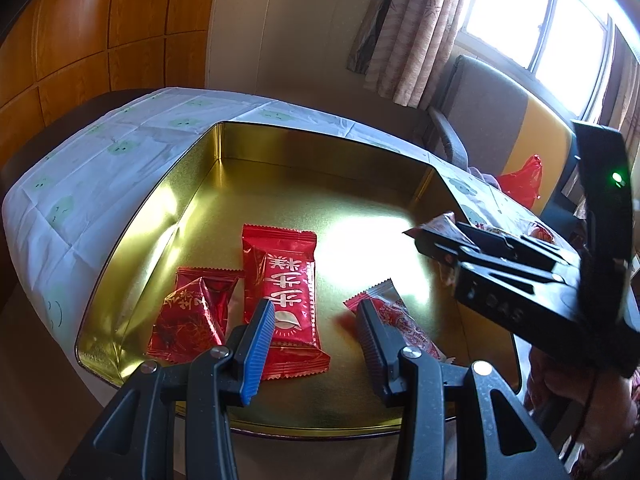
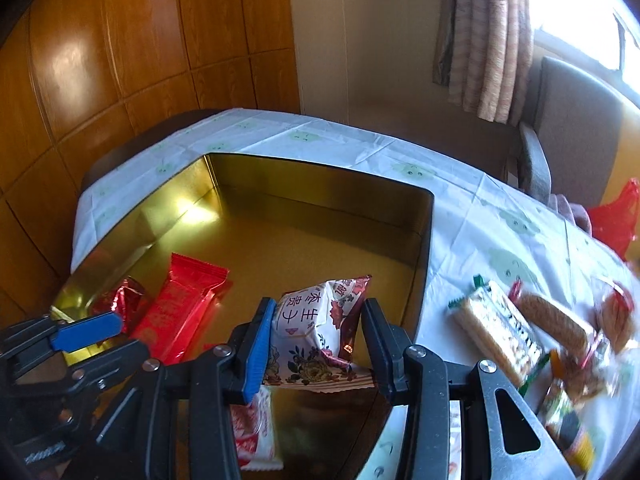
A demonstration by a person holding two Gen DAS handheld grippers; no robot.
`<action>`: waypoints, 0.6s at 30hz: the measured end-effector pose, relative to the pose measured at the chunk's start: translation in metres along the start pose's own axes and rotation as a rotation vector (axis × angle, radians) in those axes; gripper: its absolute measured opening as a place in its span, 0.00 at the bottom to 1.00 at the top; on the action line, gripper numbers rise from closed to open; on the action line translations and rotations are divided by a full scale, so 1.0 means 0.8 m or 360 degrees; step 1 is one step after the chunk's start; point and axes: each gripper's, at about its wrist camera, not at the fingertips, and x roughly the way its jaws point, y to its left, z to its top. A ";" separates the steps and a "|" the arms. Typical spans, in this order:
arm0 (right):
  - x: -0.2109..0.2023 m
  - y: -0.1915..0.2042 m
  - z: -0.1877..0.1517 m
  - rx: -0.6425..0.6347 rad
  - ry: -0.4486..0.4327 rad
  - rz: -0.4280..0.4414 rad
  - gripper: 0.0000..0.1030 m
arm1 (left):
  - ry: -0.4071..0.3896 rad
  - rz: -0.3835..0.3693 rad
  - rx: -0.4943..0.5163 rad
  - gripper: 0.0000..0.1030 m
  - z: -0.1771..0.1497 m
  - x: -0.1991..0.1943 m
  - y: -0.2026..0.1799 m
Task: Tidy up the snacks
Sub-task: 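Carry the patterned bread packet over the tin and release it from the right tool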
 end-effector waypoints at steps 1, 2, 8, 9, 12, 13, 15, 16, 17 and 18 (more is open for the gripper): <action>0.003 0.001 0.002 -0.0018 0.0007 -0.0009 0.44 | -0.0001 -0.0002 -0.0003 0.42 0.000 0.000 0.000; 0.007 0.001 0.005 -0.0034 0.0017 -0.0023 0.44 | -0.0001 -0.0004 -0.0003 0.42 0.000 -0.001 0.001; 0.018 -0.005 0.018 -0.0062 0.0020 -0.0115 0.44 | 0.0008 -0.0009 0.0000 0.42 -0.001 0.000 0.000; 0.015 -0.007 0.019 -0.0054 0.0003 -0.0125 0.45 | 0.0007 -0.0010 -0.0001 0.42 -0.001 0.000 0.000; -0.008 -0.018 0.018 0.0040 -0.0117 -0.0106 0.60 | -0.0001 -0.0026 -0.0008 0.42 -0.002 -0.002 0.001; -0.019 -0.024 0.016 0.0094 -0.0167 -0.0100 0.61 | -0.0001 -0.0036 -0.0016 0.42 -0.002 -0.001 0.001; -0.035 -0.034 0.010 0.0175 -0.0218 -0.0085 0.61 | -0.0004 -0.0069 -0.0028 0.42 -0.003 -0.002 0.000; -0.042 -0.038 0.006 0.0206 -0.0232 -0.0088 0.61 | -0.0006 -0.0078 -0.0032 0.42 -0.004 -0.002 0.000; -0.048 -0.042 0.002 0.0230 -0.0240 -0.0096 0.61 | -0.0008 -0.0089 -0.0036 0.42 -0.004 -0.003 -0.002; -0.053 -0.049 -0.001 0.0251 -0.0243 -0.0105 0.61 | -0.0013 -0.0101 -0.0037 0.42 -0.005 -0.004 -0.003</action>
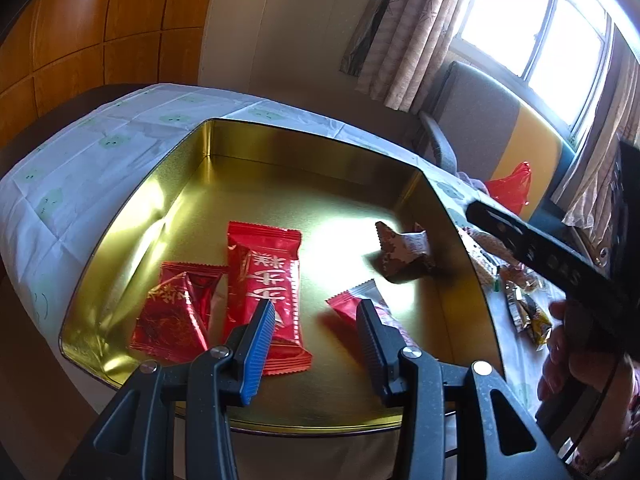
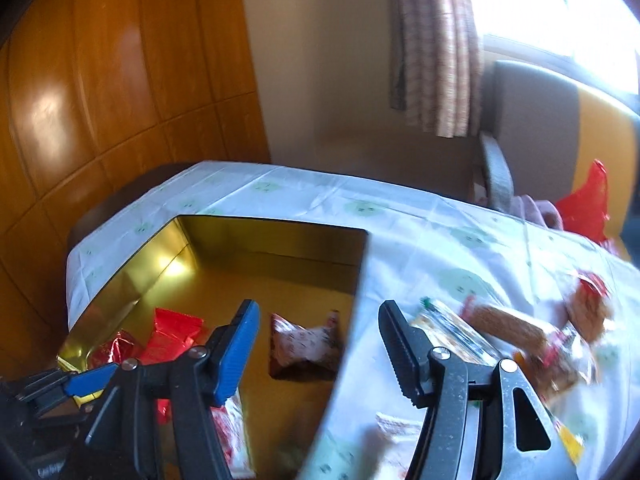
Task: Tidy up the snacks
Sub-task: 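Carry the patterned bread packet over the tin and release it from the right tool, then grasp the yellow printed packet with right tool while left moves toward the white packet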
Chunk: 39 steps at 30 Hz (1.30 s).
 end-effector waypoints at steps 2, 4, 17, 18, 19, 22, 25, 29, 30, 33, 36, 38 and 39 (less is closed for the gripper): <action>-0.012 -0.013 -0.008 0.0036 -0.0007 -0.0030 0.61 | -0.0009 -0.0014 0.0005 0.42 -0.001 -0.001 -0.004; -0.023 -0.028 -0.018 0.0082 -0.0012 -0.0057 0.61 | -0.0010 -0.0018 0.0013 0.42 -0.001 -0.001 -0.008; -0.069 -0.129 -0.114 0.0373 0.0145 -0.0184 0.61 | 0.0006 -0.0153 0.0153 0.42 -0.019 -0.004 -0.056; -0.074 -0.132 -0.117 0.0376 0.0125 -0.0206 0.61 | 0.0003 -0.0164 0.0174 0.42 -0.020 -0.006 -0.062; -0.078 -0.137 -0.121 0.0372 0.0103 -0.0231 0.61 | 0.0000 -0.0171 0.0190 0.42 -0.021 -0.008 -0.065; -0.088 -0.156 -0.124 0.0347 0.0065 -0.0295 0.61 | -0.0002 -0.0198 0.0237 0.42 -0.026 -0.012 -0.077; -0.091 -0.182 -0.121 0.0338 0.0079 -0.0344 0.61 | 0.0007 -0.0215 0.0256 0.42 -0.031 -0.013 -0.086; -0.087 -0.206 -0.105 0.0278 0.0108 -0.0314 0.62 | 0.0022 -0.0239 0.0288 0.42 -0.034 -0.015 -0.098; -0.082 -0.209 -0.100 0.0233 0.0125 -0.0301 0.62 | 0.0026 -0.0243 0.0297 0.42 -0.035 -0.015 -0.101; -0.061 -0.213 -0.088 0.0096 0.0215 -0.0244 0.62 | 0.0029 -0.0246 0.0322 0.42 -0.039 -0.019 -0.109; -0.033 -0.213 -0.086 0.0034 0.0360 -0.0197 0.62 | 0.0037 -0.0249 0.0337 0.42 -0.040 -0.021 -0.114; -0.026 -0.214 -0.088 0.0048 0.0380 -0.0122 0.61 | 0.0034 -0.0249 0.0338 0.42 -0.040 -0.022 -0.116; -0.025 -0.213 -0.089 0.0054 0.0391 -0.0107 0.61 | 0.0038 -0.0250 0.0338 0.42 -0.040 -0.022 -0.117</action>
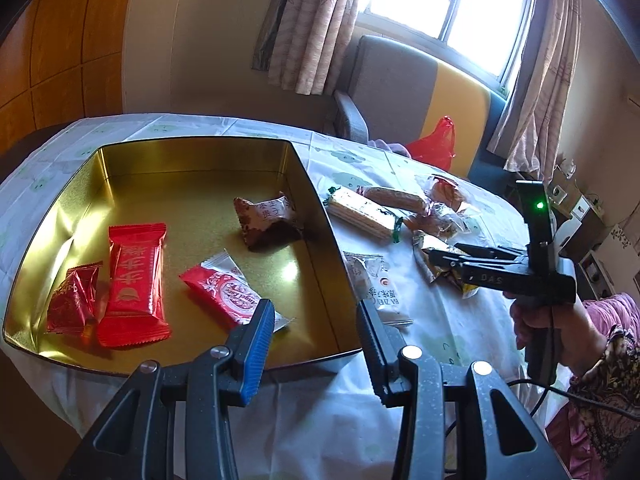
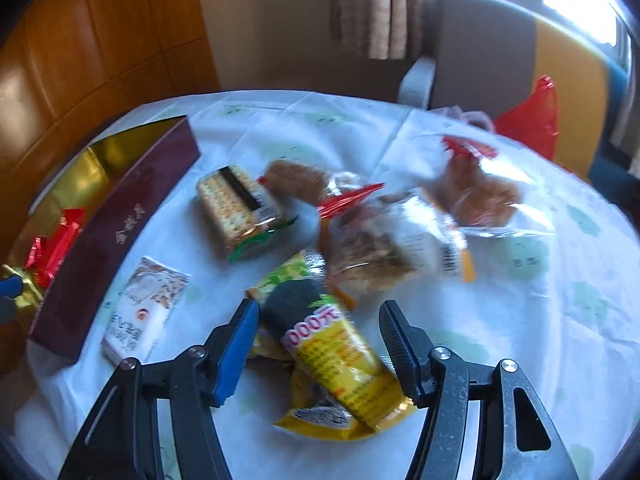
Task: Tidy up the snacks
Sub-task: 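Grasp the yellow printed packet with right tool while left moves toward the white packet, then lower the left tool onto the white 'BA ZHEN' packet and grasp it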
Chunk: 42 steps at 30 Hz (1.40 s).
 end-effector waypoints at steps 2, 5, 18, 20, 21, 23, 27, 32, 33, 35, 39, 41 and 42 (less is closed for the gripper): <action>-0.001 0.002 -0.005 0.0001 -0.0025 -0.0005 0.61 | 0.0011 -0.0006 0.0000 0.42 0.000 0.001 -0.004; -0.006 0.010 -0.019 -0.0025 -0.0061 -0.0012 0.52 | 0.0026 -0.0019 0.0017 0.42 0.001 0.005 -0.012; -0.039 -0.022 -0.065 0.0198 -0.0224 -0.0099 0.34 | 0.0138 -0.0049 0.0348 0.42 0.032 0.060 -0.109; -0.043 -0.030 -0.071 0.0264 -0.0255 -0.0107 0.34 | 0.0187 -0.0017 0.0394 0.42 0.033 0.078 -0.119; -0.044 -0.034 -0.074 0.0296 -0.0266 -0.0097 0.34 | 0.0220 0.0012 0.0417 0.42 0.032 0.089 -0.124; -0.044 -0.042 -0.078 0.0359 -0.0274 -0.0070 0.35 | 0.0275 0.0086 0.0448 0.42 0.031 0.110 -0.130; -0.042 -0.053 -0.082 0.0435 -0.0288 -0.0019 0.38 | 0.0331 0.0234 0.0465 0.42 0.028 0.138 -0.131; -0.041 -0.052 -0.081 0.0445 -0.0304 -0.0006 0.38 | 0.0341 0.0330 0.0591 0.42 0.030 0.153 -0.141; -0.041 -0.053 -0.082 0.0450 -0.0308 0.0000 0.38 | 0.0357 0.0324 0.0622 0.42 0.029 0.157 -0.145; -0.041 -0.054 -0.083 0.0456 -0.0312 0.0007 0.38 | 0.0394 0.0307 0.0668 0.42 0.026 0.164 -0.155; -0.041 -0.056 -0.084 0.0467 -0.0317 0.0016 0.38 | 0.0340 0.0389 0.0744 0.42 0.017 0.166 -0.167; -0.042 -0.056 -0.084 0.0469 -0.0319 0.0018 0.38 | 0.0321 0.0353 0.0701 0.42 0.018 0.163 -0.168; -0.042 -0.056 -0.085 0.0471 -0.0321 0.0018 0.38 | 0.0307 0.0307 0.0661 0.42 0.019 0.158 -0.167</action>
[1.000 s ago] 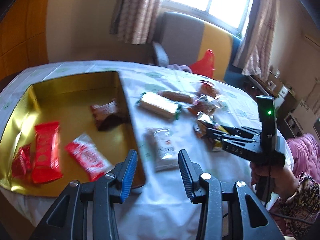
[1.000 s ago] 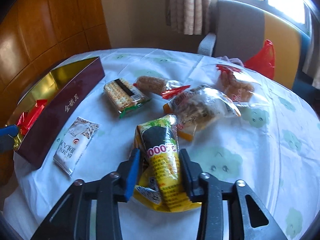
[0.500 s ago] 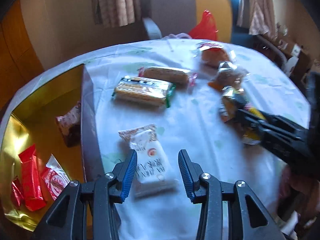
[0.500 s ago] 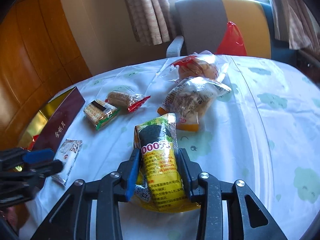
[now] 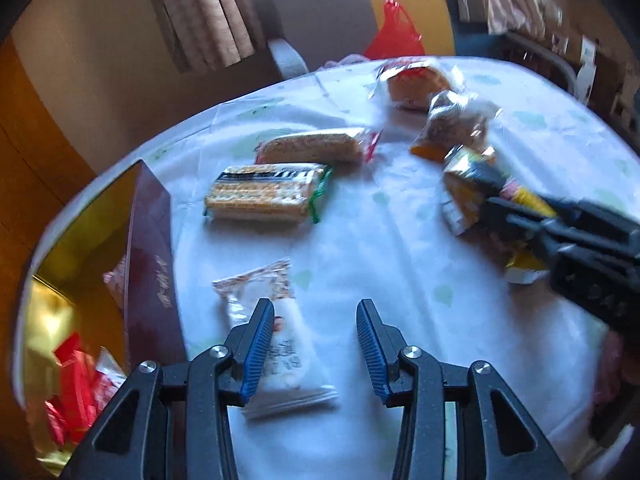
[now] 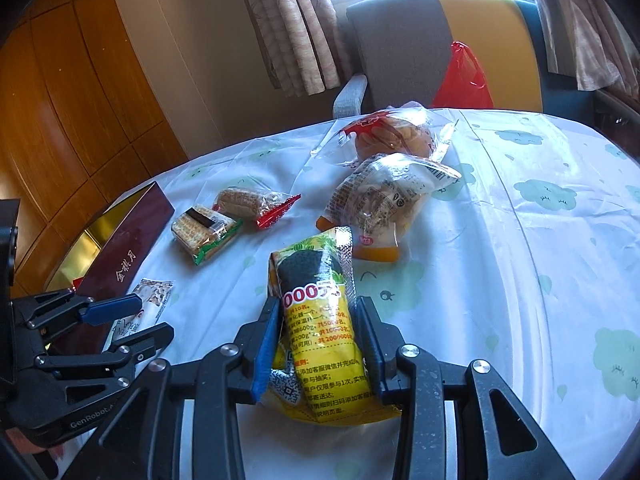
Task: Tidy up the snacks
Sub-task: 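Lower the left tool onto the white 'BA ZHEN' packet and grasp it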
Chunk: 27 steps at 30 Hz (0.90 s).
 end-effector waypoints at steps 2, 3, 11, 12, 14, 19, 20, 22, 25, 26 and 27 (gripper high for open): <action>0.000 -0.001 0.000 0.0005 -0.0002 0.0003 0.38 | -0.0024 0.0053 -0.0062 0.42 0.000 -0.004 0.004; -0.001 -0.001 0.000 0.0007 -0.0003 0.0005 0.38 | -0.0008 0.0114 -0.0079 0.42 0.000 -0.003 0.006; -0.002 -0.003 0.000 0.0027 -0.0010 0.0016 0.38 | 0.0018 -0.0011 -0.0081 0.44 0.004 0.006 0.001; -0.002 -0.003 0.000 0.0029 -0.0011 0.0016 0.38 | -0.0007 -0.0146 -0.0105 0.44 0.004 0.002 0.000; -0.002 -0.003 0.000 0.0033 -0.0014 0.0016 0.38 | 0.0057 -0.0365 -0.0181 0.44 0.002 0.007 -0.001; -0.003 -0.004 -0.001 0.0043 -0.0018 0.0015 0.38 | -0.0156 -0.0306 -0.0288 0.44 -0.003 -0.027 0.017; -0.003 -0.004 0.000 0.0046 -0.0019 0.0019 0.38 | -0.0192 -0.0264 -0.0298 0.44 -0.001 -0.035 0.023; -0.003 -0.005 -0.001 0.0049 -0.0020 0.0022 0.38 | -0.0200 -0.0166 -0.0288 0.45 0.005 -0.042 0.030; -0.003 -0.005 -0.001 0.0054 -0.0020 0.0028 0.38 | -0.0084 -0.0017 -0.0214 0.45 0.016 -0.025 0.034; -0.002 -0.005 0.000 0.0054 -0.0020 0.0029 0.38 | -0.0030 0.0014 -0.0183 0.45 0.017 -0.017 0.033; -0.002 -0.005 0.000 0.0056 -0.0020 0.0030 0.38 | 0.0014 0.0041 -0.0157 0.45 0.014 -0.009 0.032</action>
